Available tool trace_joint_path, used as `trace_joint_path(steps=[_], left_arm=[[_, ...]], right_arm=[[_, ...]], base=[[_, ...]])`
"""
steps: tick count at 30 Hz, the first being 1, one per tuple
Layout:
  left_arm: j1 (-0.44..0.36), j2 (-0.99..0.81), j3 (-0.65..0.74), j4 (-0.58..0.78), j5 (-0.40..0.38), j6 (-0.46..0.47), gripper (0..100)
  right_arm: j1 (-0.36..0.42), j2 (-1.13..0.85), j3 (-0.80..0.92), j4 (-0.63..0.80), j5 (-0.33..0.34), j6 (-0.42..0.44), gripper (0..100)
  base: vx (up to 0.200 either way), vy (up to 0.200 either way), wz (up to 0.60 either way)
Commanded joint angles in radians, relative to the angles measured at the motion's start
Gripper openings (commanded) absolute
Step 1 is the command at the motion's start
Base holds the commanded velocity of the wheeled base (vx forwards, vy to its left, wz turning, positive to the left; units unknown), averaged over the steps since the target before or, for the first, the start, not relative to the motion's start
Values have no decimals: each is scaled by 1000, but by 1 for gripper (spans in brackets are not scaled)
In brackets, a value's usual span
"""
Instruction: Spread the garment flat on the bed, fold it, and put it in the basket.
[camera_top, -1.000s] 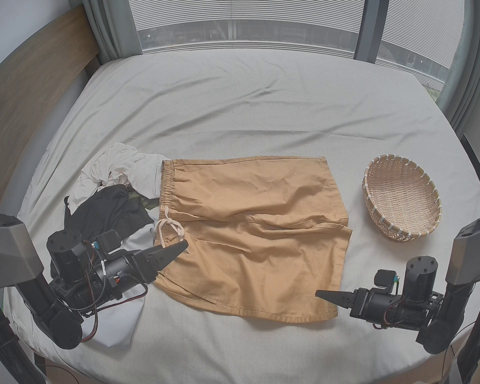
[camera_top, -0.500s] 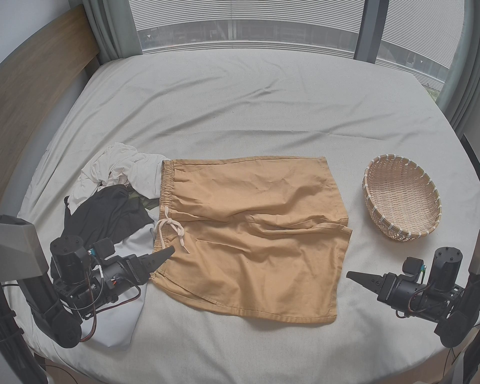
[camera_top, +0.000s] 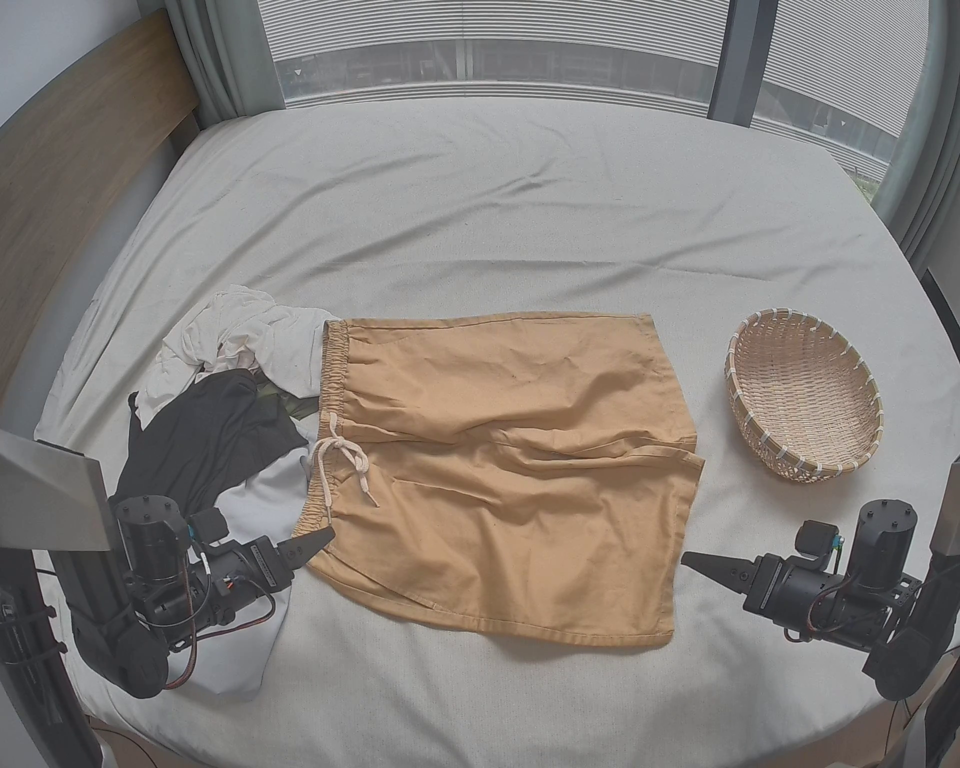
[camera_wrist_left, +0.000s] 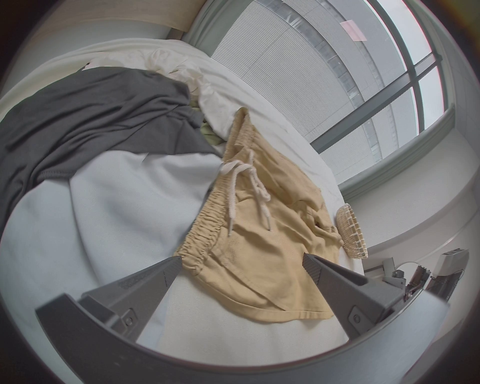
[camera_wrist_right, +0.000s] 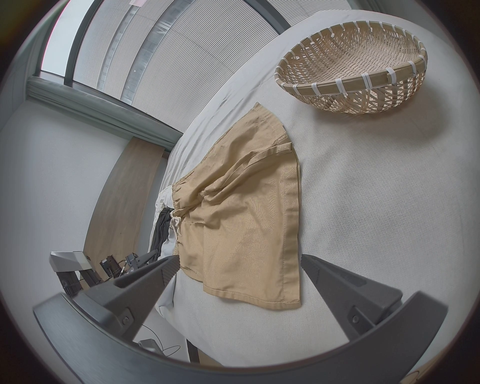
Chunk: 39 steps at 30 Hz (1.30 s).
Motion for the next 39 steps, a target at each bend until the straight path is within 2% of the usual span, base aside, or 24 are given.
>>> trace_joint_path(steps=[1,33,34,39], left_arm=[[8,55,-6,-1,4,-1,100],[5,125,-129,-1,2,-5,100],[5,136,-129,-1,4,-4,0],[7,138,-135,-1,2,-7,0]], right_arm=[[3,1,17,-1,0,0,100],[18,-4,17,-1,-14,0,100],[20,-4,17,-1,-16,0,100],[21,4,17,1,-16,0,100]], base=[[0,0,0],[0,0,0],[0,0,0],[0,0,0]])
